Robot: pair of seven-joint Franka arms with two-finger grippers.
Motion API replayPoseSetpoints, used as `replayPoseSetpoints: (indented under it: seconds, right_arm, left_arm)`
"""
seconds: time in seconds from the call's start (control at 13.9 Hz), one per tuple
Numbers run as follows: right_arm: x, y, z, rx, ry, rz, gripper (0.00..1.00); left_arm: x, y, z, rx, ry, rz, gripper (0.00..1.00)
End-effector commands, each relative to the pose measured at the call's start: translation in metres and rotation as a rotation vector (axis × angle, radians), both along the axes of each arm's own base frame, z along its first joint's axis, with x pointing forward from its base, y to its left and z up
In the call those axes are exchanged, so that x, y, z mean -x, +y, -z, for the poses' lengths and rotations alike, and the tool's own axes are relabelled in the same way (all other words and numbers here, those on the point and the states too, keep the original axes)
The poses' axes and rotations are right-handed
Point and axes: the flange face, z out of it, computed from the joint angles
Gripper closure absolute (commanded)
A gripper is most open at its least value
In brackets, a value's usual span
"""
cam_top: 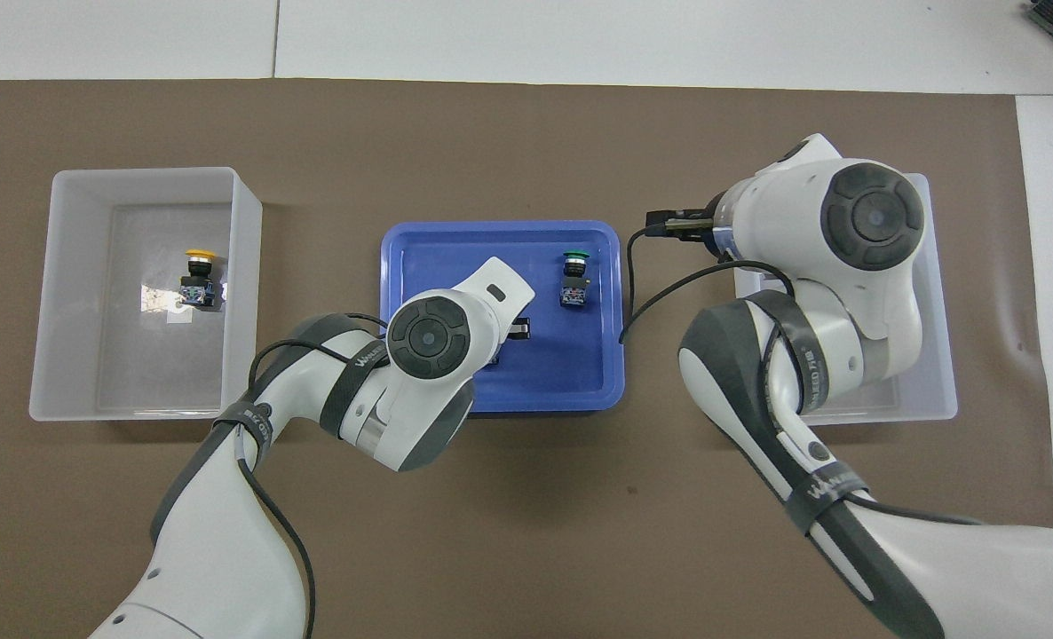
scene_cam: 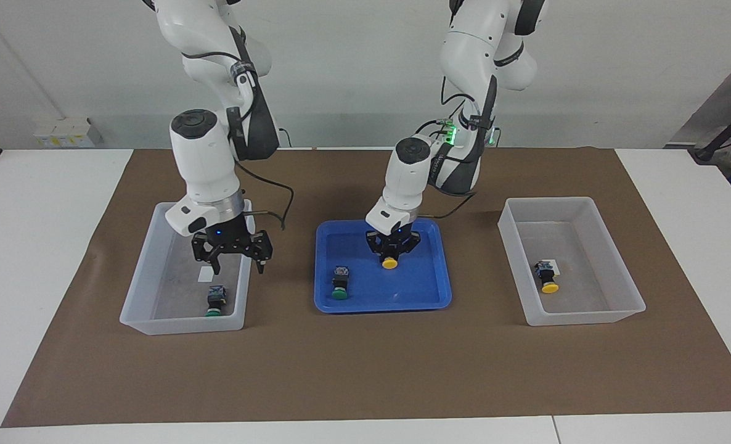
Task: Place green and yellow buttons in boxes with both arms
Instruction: 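Grasp the other yellow button with the left gripper while the right gripper returns, then grasp the other green button with the right gripper while the left gripper lifts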
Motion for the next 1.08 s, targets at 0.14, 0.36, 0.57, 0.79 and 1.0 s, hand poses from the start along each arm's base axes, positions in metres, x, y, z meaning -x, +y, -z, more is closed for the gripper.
replayPoseSetpoints:
  seconds: [0.14, 0.36, 0.57, 0.79, 1.0]
  right_arm:
    - [-0.002, 0.043, 0.037, -0.053, -0.011, 0.045, 0.00]
    - [0.008, 0.075, 0.061, -0.060, -0.001, 0.021, 0.00]
    - [0.016, 0.096, 0.087, -0.004, -0.018, 0.032, 0.00]
    - [0.019, 0.102, 0.105, 0.018, -0.041, 0.040, 0.00]
    - [0.028, 0.102, 0.117, 0.042, -0.021, 0.024, 0.00]
  left_arm:
    - [-0.017, 0.012, -0.013, 0.015, -0.021, -0.040, 1.00]
    - [-0.052, 0.039, -0.042, 0.006, -0.015, -0.088, 1.00]
    - [-0.087, 0.075, -0.082, 0.000, -0.013, -0.139, 1.00]
    - [-0.113, 0.120, -0.109, -0.017, 0.001, -0.143, 1.00]
    - [-0.138, 0.196, -0.119, -0.057, 0.022, -0.084, 1.00]
